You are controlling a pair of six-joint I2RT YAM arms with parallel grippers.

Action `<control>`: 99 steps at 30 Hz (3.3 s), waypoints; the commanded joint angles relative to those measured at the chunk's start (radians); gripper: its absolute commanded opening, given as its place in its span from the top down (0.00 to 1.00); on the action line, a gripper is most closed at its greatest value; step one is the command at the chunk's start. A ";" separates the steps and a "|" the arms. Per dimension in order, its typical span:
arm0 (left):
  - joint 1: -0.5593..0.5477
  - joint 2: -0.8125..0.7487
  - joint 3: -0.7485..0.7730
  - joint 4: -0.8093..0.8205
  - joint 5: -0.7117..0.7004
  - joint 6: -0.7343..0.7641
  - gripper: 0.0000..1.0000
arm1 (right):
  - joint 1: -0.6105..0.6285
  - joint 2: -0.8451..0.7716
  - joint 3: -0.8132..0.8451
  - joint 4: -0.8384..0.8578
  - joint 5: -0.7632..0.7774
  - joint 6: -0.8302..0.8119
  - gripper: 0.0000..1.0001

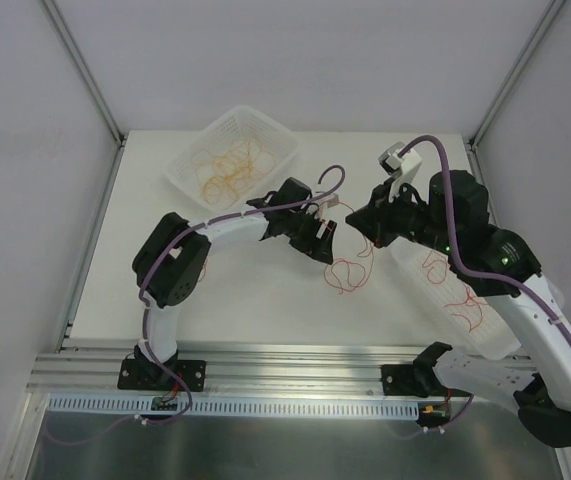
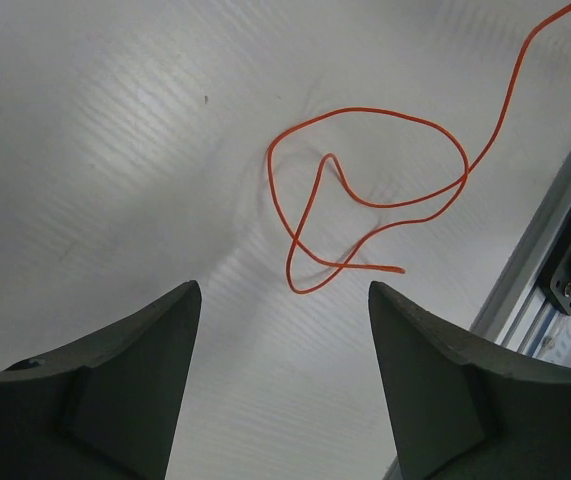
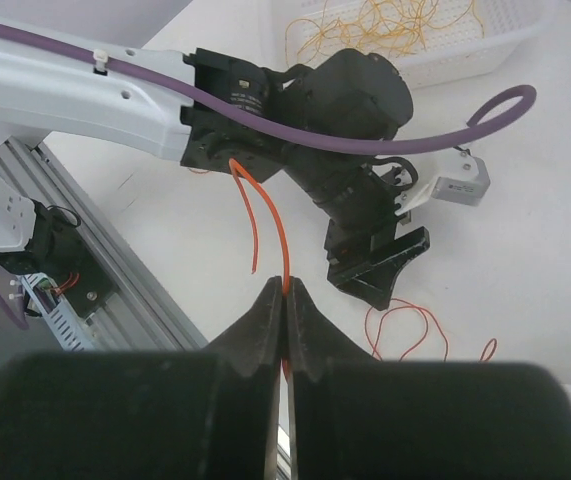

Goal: Untangle the cables

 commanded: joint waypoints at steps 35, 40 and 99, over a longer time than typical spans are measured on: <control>0.565 -0.620 -0.458 0.241 -0.128 -0.604 1.00 | -0.069 -0.141 0.017 -0.261 0.783 -0.079 0.99; 0.618 -0.723 -0.476 0.231 -0.191 -0.611 1.00 | -0.124 -0.134 -0.011 -0.280 0.736 -0.047 0.99; 0.218 -0.772 -0.271 0.090 0.180 -0.192 1.00 | -0.007 0.345 -0.198 0.182 -0.361 -0.248 0.50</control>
